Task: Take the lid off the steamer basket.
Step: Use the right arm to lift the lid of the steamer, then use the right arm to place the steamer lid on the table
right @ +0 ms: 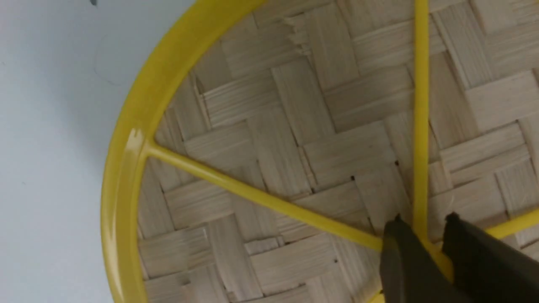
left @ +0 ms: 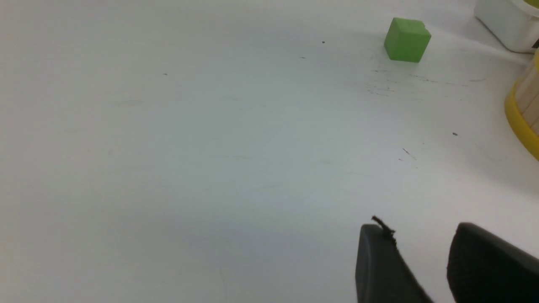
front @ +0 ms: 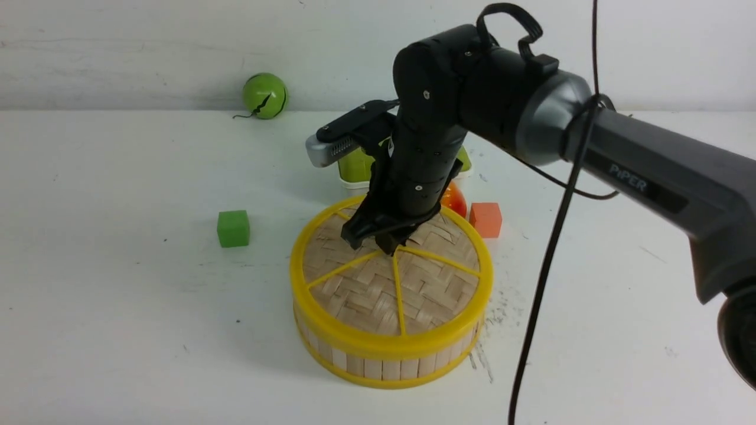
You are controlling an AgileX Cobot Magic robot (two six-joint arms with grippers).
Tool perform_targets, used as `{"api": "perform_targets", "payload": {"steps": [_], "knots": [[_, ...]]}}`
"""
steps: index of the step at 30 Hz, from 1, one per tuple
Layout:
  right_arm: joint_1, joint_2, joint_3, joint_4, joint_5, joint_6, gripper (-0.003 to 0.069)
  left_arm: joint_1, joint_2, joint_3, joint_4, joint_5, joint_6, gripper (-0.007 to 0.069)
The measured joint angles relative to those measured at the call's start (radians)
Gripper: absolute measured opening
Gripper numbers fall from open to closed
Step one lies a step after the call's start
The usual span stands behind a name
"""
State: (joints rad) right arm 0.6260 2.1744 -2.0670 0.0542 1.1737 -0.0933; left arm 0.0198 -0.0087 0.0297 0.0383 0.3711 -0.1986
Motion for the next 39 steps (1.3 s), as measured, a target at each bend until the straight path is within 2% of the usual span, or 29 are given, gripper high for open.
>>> {"api": "perform_targets", "payload": {"steps": [6,10,11,14,16,20,23,25,29,35,39], "knots": [[-0.001,-0.073,-0.010,-0.018,0.065,0.000,0.0107,0.000,0.000,0.000,0.000,0.000,0.000,0.0239],[-0.046,-0.249,-0.002,-0.054,0.070,-0.008,0.0107,0.000,0.000,0.000,0.000,0.000,0.000,0.0239],[-0.098,-0.333,0.034,-0.054,0.069,-0.008,0.0107,0.000,0.000,0.000,0.000,0.000,0.000,0.0239],[-0.155,-0.397,0.092,-0.054,0.069,-0.008,0.0107,0.000,0.000,0.000,0.000,0.000,0.000,0.0239],[-0.263,-0.473,0.240,-0.061,0.072,-0.008,0.0107,0.000,0.000,0.000,0.000,0.000,0.000,0.0239],[-0.362,-0.493,0.423,-0.061,0.050,0.005,0.0107,0.000,0.000,0.000,0.000,0.000,0.000,0.0239],[-0.428,-0.479,0.587,-0.036,-0.059,0.008,0.0107,0.000,0.000,0.000,0.000,0.000,0.000,0.0239],[-0.465,-0.451,0.706,0.001,-0.194,0.008,0.0107,0.000,0.000,0.000,0.000,0.000,0.000,0.0239],[-0.474,-0.394,0.793,0.027,-0.358,0.008,0.0107,0.000,0.000,0.000,0.000,0.000,0.000,0.0239],[-0.474,-0.350,0.801,0.029,-0.423,0.008,0.0107,0.000,0.000,0.000,0.000,0.000,0.000,0.0239],[-0.474,-0.351,0.789,0.029,-0.404,0.018,0.0200,0.000,0.000,0.000,0.000,0.000,0.000,0.0239]]}}
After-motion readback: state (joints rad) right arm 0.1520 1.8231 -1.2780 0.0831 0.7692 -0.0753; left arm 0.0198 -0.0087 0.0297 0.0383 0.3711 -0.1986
